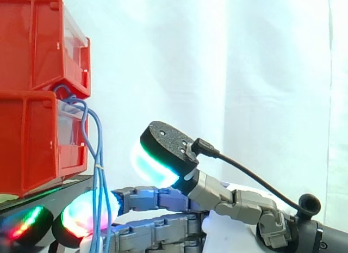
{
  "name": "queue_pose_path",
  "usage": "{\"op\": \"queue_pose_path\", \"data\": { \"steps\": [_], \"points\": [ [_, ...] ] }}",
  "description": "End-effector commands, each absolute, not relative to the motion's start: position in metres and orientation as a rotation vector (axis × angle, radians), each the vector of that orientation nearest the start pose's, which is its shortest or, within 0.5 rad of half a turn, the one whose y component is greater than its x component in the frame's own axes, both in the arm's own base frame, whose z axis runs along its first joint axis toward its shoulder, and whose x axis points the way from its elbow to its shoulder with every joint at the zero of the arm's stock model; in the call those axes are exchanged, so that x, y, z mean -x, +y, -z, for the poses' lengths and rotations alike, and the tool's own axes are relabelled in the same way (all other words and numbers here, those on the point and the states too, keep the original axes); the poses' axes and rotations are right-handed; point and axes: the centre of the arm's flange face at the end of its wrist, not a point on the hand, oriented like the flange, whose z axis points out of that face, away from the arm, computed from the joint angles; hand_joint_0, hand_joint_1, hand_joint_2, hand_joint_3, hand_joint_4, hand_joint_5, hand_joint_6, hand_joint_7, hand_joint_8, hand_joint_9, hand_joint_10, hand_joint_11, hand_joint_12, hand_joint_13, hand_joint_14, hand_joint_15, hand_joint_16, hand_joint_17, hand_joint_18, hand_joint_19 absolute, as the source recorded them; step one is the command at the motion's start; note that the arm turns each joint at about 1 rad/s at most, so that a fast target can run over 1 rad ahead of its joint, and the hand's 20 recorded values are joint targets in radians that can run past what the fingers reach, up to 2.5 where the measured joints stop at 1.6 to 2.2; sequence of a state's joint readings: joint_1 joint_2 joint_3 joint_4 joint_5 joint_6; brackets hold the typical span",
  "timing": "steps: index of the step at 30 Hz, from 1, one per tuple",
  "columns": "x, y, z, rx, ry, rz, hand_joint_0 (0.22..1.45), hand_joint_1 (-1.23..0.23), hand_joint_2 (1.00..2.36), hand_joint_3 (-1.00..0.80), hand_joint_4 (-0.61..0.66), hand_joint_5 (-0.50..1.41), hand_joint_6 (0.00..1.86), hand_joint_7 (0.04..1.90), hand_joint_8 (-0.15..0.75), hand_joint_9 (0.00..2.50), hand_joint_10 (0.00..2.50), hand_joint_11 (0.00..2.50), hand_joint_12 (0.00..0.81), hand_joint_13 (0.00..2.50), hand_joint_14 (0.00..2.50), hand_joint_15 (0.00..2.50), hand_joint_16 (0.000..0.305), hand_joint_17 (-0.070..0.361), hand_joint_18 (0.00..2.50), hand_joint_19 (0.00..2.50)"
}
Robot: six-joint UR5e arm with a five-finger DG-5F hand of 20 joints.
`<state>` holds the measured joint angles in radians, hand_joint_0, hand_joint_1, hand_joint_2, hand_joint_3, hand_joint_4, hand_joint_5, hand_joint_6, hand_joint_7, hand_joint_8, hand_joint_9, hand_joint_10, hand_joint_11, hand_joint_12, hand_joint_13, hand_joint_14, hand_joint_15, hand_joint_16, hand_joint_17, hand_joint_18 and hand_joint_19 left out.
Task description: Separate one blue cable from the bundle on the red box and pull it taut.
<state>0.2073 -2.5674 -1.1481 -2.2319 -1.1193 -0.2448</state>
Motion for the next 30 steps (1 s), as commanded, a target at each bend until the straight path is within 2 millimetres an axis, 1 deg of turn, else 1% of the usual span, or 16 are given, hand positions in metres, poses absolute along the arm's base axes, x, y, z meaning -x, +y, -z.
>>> {"op": "queue_pose_path", "data": {
  "steps": [1,5,7,13,19,22,25,26,29,30],
  "points": [
    [-0.822,-0.008,-0.115,-1.037,0.859,-1.05,0.57,-0.54,1.01,-0.43,0.22,-0.13,0.5,0.75,0.206,0.8,0.0,0.12,0.305,0.53,0.01,0.16,0.051,0.115,0.3,0.48],
    [-0.822,-0.008,-0.114,-1.052,0.849,-1.071,0.57,-0.54,1.01,-0.42,0.24,-0.11,0.5,0.83,0.205,0.81,0.0,0.13,0.304,0.55,0.01,0.18,0.051,0.114,0.31,0.48],
    [-0.823,-0.007,-0.115,-1.056,0.843,-1.086,0.57,-0.54,1.01,-0.43,0.26,-0.09,0.5,0.9,0.205,0.83,0.01,0.15,0.303,0.55,0.01,0.18,0.05,0.113,0.31,0.48],
    [-0.822,-0.009,-0.114,-1.082,0.833,-1.121,0.58,-0.54,1.01,-0.42,0.24,-0.07,0.5,1.04,0.209,0.85,0.01,0.16,0.3,0.56,0.01,0.18,0.05,0.113,0.33,0.48],
    [-0.82,-0.009,-0.123,-1.084,0.848,-1.118,0.59,-0.53,1.01,-0.42,0.23,-0.06,0.5,1.1,0.209,0.86,0.01,0.18,0.301,0.57,0.01,0.19,0.05,0.112,0.33,0.48],
    [-0.815,-0.01,-0.133,-1.087,0.869,-1.105,0.59,-0.53,1.01,-0.42,0.23,-0.06,0.5,1.12,0.209,0.86,0.01,0.18,0.3,0.58,0.01,0.2,0.05,0.112,0.34,0.48],
    [-0.805,-0.012,-0.142,-1.083,0.885,-1.082,0.59,-0.53,1.01,-0.42,0.22,-0.05,0.5,1.15,0.209,0.87,0.01,0.19,0.301,0.58,0.01,0.2,0.049,0.111,0.35,0.48],
    [-0.798,-0.011,-0.152,-1.071,0.894,-1.066,0.59,-0.53,1.01,-0.42,0.22,-0.05,0.5,1.15,0.207,0.87,0.01,0.19,0.301,0.58,0.01,0.2,0.05,0.111,0.35,0.48],
    [-0.79,-0.011,-0.162,-1.057,0.908,-1.047,0.59,-0.53,1.01,-0.41,0.21,-0.04,0.5,1.21,0.21,0.88,0.01,0.2,0.301,0.59,0.01,0.2,0.049,0.111,0.35,0.48],
    [-0.787,-0.01,-0.17,-1.049,0.909,-1.04,0.6,-0.53,1.01,-0.4,0.19,-0.04,0.5,1.24,0.209,0.88,0.01,0.19,0.3,0.59,0.01,0.21,0.049,0.111,0.35,0.48]
  ]
}}
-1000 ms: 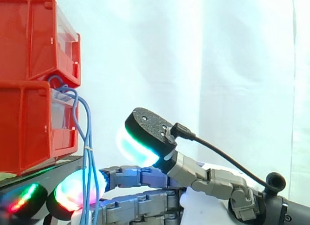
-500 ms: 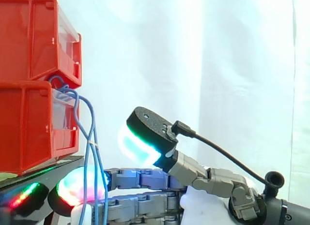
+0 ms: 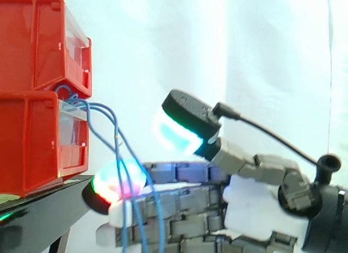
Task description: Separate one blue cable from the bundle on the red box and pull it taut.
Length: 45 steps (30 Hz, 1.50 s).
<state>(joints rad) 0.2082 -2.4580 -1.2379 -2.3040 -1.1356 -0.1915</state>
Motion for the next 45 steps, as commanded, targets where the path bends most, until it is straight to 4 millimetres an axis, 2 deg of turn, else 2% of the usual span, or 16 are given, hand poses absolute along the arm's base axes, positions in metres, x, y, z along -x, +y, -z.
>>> {"op": "queue_pose_path", "data": {
  "steps": [1,3,5,8,12,14,20,24,28,32,33,35,38,41,45],
  "points": [
    [-0.786,-0.01,-0.171,-1.046,0.91,-1.037,0.6,-0.54,1.01,-0.4,0.18,-0.04,0.5,1.27,0.208,0.88,0.01,0.19,0.299,0.59,0.01,0.2,0.049,0.111,0.35,0.48],
    [-0.786,-0.01,-0.177,-1.039,0.91,-1.034,0.61,-0.55,1.01,-0.39,0.17,-0.04,0.5,1.32,0.206,0.89,0.01,0.2,0.3,0.59,0.01,0.21,0.049,0.11,0.35,0.48],
    [-0.786,-0.01,-0.177,-1.041,0.916,-1.031,0.61,-0.55,1.01,-0.37,0.16,-0.04,0.53,1.29,0.207,0.89,0.01,0.2,0.3,0.59,0.01,0.2,0.049,0.111,0.36,0.48],
    [-0.785,-0.011,-0.177,-1.046,0.915,-1.03,0.61,-0.57,1.01,-0.32,0.14,-0.07,0.67,1.04,0.213,0.89,0.01,0.24,0.301,0.6,0.01,0.23,0.049,0.111,0.36,0.49],
    [-0.785,-0.011,-0.177,-1.047,0.914,-1.028,0.6,-0.6,1.02,-0.24,0.13,-0.09,0.75,0.94,0.211,0.87,0.01,0.29,0.306,0.61,0.01,0.25,0.05,0.112,0.36,0.5],
    [-0.785,-0.01,-0.184,-1.041,0.908,-1.032,0.59,-0.66,1.02,-0.22,0.15,-0.12,0.83,0.8,0.213,0.84,0.01,0.33,0.311,0.61,0.01,0.27,0.05,0.113,0.36,0.51],
    [-0.784,-0.011,-0.207,-1.031,0.877,-1.035,0.6,-0.73,1.02,-0.18,0.14,-0.15,0.88,0.75,0.218,0.83,0.01,0.39,0.315,0.63,0.01,0.29,0.052,0.117,0.41,0.52],
    [-0.783,-0.012,-0.21,-1.04,0.866,-1.02,0.65,-0.77,1.02,-0.15,0.03,-0.17,0.94,0.67,0.214,0.83,0.02,0.46,0.311,0.68,0.01,0.33,0.053,0.118,0.47,0.52],
    [-0.783,-0.012,-0.209,-1.044,0.87,-1.017,0.72,-0.79,1.02,-0.15,-0.09,-0.18,0.97,0.74,0.216,0.86,0.02,0.52,0.312,0.71,0.02,0.35,0.052,0.117,0.54,0.55],
    [-0.783,-0.012,-0.209,-1.047,0.871,-1.018,0.76,-0.8,1.02,-0.2,-0.13,-0.18,0.98,0.76,0.218,0.91,0.02,0.56,0.314,0.73,0.02,0.35,0.052,0.116,0.56,0.57],
    [-0.783,-0.012,-0.209,-1.047,0.871,-1.018,0.79,-0.82,1.02,-0.27,-0.13,-0.18,0.98,0.84,0.22,0.97,0.02,0.58,0.313,0.76,0.02,0.37,0.051,0.116,0.59,0.59],
    [-0.782,-0.012,-0.209,-1.049,0.872,-1.019,0.8,-0.82,1.01,-0.35,-0.14,-0.17,0.98,0.82,0.214,1.01,0.02,0.6,0.318,0.78,0.02,0.37,0.051,0.116,0.61,0.59],
    [-0.783,-0.012,-0.209,-1.049,0.872,-1.019,0.78,-0.83,1.01,-0.44,-0.12,-0.15,0.97,0.91,0.208,1.08,0.02,0.62,0.317,0.82,0.02,0.38,0.051,0.114,0.66,0.59],
    [-0.782,-0.012,-0.208,-1.05,0.876,-1.016,0.71,-0.82,1.0,-0.5,-0.06,-0.13,0.96,0.88,0.202,1.13,0.02,0.63,0.314,0.85,0.02,0.39,0.05,0.113,0.69,0.59],
    [-0.782,-0.012,-0.208,-1.053,0.879,-1.015,0.65,-0.77,1.0,-0.5,0.03,-0.11,0.93,0.87,0.208,1.17,0.02,0.64,0.315,0.88,0.02,0.41,0.05,0.113,0.71,0.62]
  ]
}}
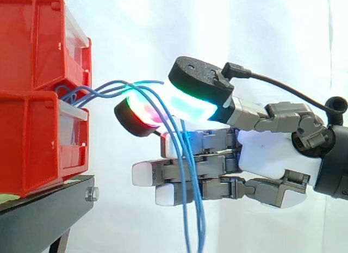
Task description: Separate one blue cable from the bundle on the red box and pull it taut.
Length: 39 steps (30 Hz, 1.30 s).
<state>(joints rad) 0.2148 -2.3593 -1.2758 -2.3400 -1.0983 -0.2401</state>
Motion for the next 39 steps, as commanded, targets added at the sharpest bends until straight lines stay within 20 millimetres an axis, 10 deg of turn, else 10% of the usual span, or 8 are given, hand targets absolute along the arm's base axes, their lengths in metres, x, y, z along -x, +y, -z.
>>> {"op": "queue_pose_path", "data": {
  "steps": [1,9,24,29,39],
  "points": [
    [-0.782,-0.012,-0.207,-1.054,0.881,-1.014,0.63,-0.75,1.0,-0.5,0.04,-0.1,0.92,0.91,0.22,1.22,0.02,0.64,0.315,0.89,0.02,0.42,0.05,0.112,0.71,0.63],
    [-0.779,-0.015,-0.203,-1.071,0.91,-1.004,0.59,-0.6,1.0,-0.5,0.02,-0.07,0.9,0.99,0.215,1.28,0.02,0.63,0.327,0.92,0.02,0.44,0.05,0.112,0.73,0.66],
    [-0.77,-0.022,-0.221,-1.111,0.946,-0.992,0.64,-0.97,1.0,-0.5,-0.03,-0.09,0.93,0.88,0.195,1.24,0.02,0.68,0.308,0.94,0.02,0.46,0.049,0.11,0.77,0.64],
    [-0.766,-0.023,-0.217,-1.129,0.996,-0.968,0.4,-0.73,1.0,-0.5,0.02,-0.05,0.88,0.89,0.252,1.3,0.02,0.56,0.382,0.99,0.02,0.44,0.064,0.145,0.84,0.64],
    [-0.764,-0.025,-0.226,-1.136,0.993,-0.98,0.52,-0.45,1.0,-0.5,0.0,-0.05,0.85,0.91,0.223,1.29,0.02,0.57,0.348,0.95,0.02,0.47,0.055,0.123,0.72,0.72]
  ]
}}
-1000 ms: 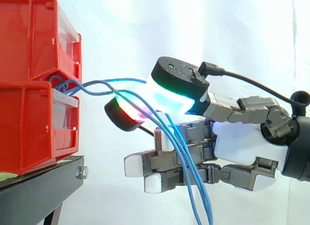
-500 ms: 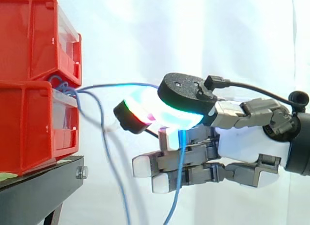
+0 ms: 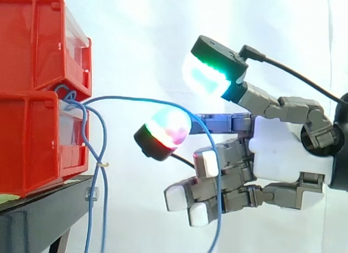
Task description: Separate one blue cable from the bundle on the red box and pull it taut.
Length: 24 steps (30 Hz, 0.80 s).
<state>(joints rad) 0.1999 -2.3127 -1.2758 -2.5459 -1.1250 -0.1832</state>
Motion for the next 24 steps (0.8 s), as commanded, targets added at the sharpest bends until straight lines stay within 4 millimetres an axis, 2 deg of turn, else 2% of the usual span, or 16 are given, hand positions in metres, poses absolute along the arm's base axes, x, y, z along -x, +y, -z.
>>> {"op": "queue_pose_path", "data": {
  "steps": [1,4,8,12,13,15,18,20,24],
  "points": [
    [-0.763,-0.027,-0.233,-1.136,0.982,-0.98,0.54,-0.48,1.0,-0.5,0.01,-0.05,0.85,0.92,0.221,1.29,0.02,0.58,0.343,0.95,0.02,0.48,0.054,0.121,0.73,0.72],
    [-0.762,-0.029,-0.237,-1.136,0.976,-0.984,0.59,-0.62,1.01,-0.4,0.03,-0.06,0.85,0.99,0.223,1.28,0.02,0.6,0.337,0.95,0.02,0.48,0.052,0.116,0.73,0.72],
    [-0.763,-0.032,-0.237,-1.139,0.967,-0.983,0.6,-0.69,1.01,-0.31,0.06,-0.07,0.88,1.03,0.232,1.28,0.02,0.63,0.339,0.96,0.02,0.49,0.052,0.117,0.75,0.71],
    [-0.763,-0.034,-0.238,-1.143,0.963,-0.984,0.63,-0.83,1.02,-0.22,0.08,-0.08,0.92,0.95,0.231,1.25,0.02,0.68,0.335,0.95,0.02,0.5,0.052,0.116,0.77,0.7],
    [-0.762,-0.036,-0.24,-1.142,0.959,-0.985,0.65,-0.85,1.02,-0.21,0.05,-0.09,0.92,0.98,0.226,1.24,0.03,0.7,0.333,0.95,0.02,0.5,0.052,0.116,0.78,0.69],
    [-0.762,-0.037,-0.24,-1.143,0.958,-0.984,0.66,-0.85,1.02,-0.22,0.04,-0.09,0.92,0.97,0.226,1.24,0.03,0.69,0.33,0.95,0.02,0.5,0.052,0.116,0.78,0.69],
    [-0.764,-0.04,-0.244,-1.144,0.954,-0.981,0.63,-0.79,1.02,-0.29,0.09,-0.09,0.93,0.9,0.22,1.24,0.03,0.69,0.329,0.95,0.02,0.5,0.052,0.116,0.76,0.71],
    [-0.764,-0.042,-0.245,-1.147,0.955,-0.977,0.55,-0.63,1.01,-0.43,0.08,-0.08,0.9,0.95,0.232,1.26,0.02,0.66,0.343,0.94,0.02,0.5,0.054,0.122,0.72,0.72],
    [-0.763,-0.043,-0.245,-1.157,0.97,-0.967,0.5,-0.47,1.0,-0.5,0.07,-0.08,0.88,0.95,0.247,1.27,0.02,0.65,0.365,0.93,0.02,0.5,0.058,0.131,0.7,0.73]
  ]
}}
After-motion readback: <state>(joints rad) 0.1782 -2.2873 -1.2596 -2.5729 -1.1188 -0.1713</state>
